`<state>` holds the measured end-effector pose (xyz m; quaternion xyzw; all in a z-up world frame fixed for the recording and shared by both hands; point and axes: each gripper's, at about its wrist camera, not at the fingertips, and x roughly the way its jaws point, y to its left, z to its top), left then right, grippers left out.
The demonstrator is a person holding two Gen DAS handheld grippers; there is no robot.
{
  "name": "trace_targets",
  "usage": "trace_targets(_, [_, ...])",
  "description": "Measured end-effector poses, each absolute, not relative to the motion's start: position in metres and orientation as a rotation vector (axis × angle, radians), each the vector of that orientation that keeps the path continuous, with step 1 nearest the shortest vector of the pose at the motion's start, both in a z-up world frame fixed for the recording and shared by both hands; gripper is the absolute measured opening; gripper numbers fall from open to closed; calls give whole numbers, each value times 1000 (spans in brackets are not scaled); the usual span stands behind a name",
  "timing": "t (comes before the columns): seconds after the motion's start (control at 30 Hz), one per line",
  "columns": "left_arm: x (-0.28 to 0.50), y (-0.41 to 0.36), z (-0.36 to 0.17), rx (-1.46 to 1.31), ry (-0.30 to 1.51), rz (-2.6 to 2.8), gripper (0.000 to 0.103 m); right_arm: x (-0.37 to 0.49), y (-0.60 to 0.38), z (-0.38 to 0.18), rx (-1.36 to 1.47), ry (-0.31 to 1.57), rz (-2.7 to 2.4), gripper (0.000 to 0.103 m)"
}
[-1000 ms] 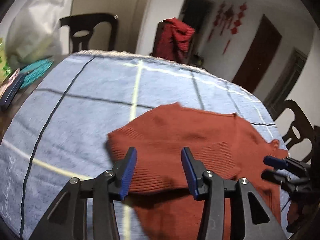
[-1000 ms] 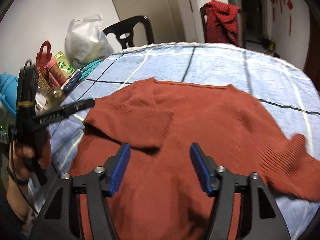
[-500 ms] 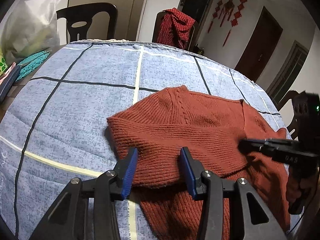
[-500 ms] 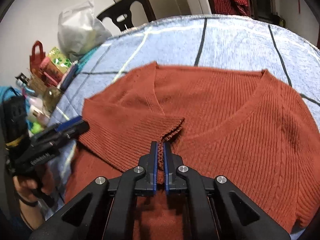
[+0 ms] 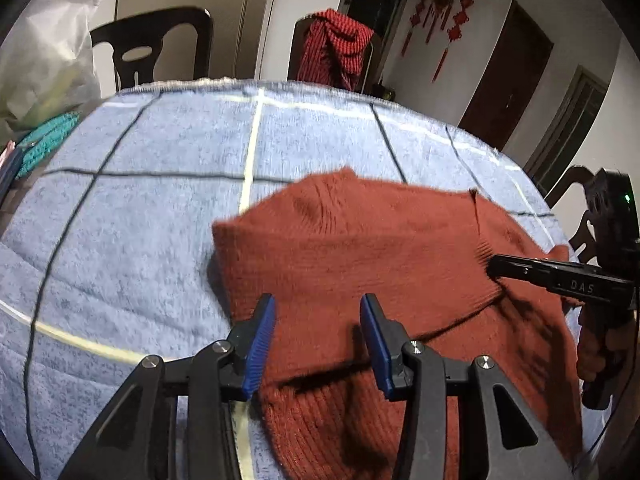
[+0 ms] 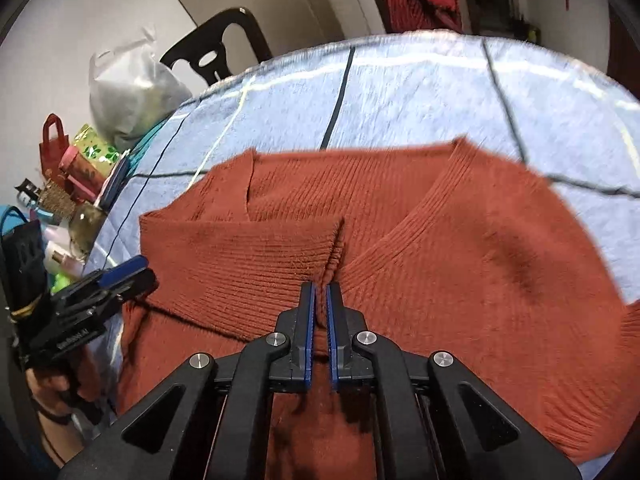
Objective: Fold small clothes
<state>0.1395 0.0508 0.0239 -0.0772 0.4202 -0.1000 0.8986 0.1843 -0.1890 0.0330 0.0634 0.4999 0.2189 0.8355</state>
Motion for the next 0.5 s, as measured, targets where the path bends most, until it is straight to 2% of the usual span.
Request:
trace_targets(0.17, [156, 46, 31, -99, 841, -163, 46, 184, -182, 50, 103, 992, 489, 5])
trace_targets(0.3, [170, 40, 12, -77, 910, -159, 46, 199, -173, 26, 74, 1060, 472, 5])
trace_targets(0.5, [139, 37, 25, -57, 875, -192, 46, 171, -180, 40, 39, 1007, 492, 6])
